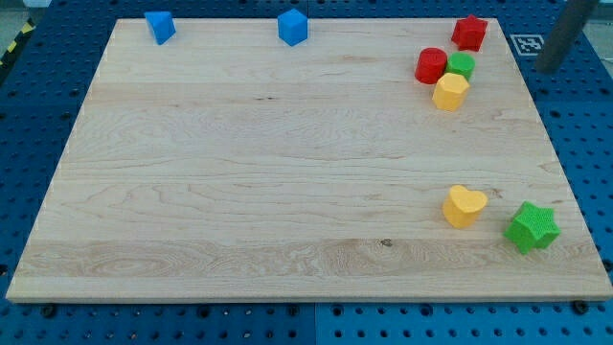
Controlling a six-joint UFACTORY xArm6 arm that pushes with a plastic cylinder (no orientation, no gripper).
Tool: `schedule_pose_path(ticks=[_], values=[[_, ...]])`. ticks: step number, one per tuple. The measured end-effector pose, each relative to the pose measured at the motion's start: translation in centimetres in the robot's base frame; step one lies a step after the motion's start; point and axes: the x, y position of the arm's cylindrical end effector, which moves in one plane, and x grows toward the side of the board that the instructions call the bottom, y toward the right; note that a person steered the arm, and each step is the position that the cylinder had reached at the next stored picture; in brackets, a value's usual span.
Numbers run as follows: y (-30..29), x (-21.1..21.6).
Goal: Push the red star left to the red circle
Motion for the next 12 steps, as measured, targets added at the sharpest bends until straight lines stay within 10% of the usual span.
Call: schedule_pose_path(ticks=[5,12], values=[[-12.1,-7.6],[-21.5,2.4]])
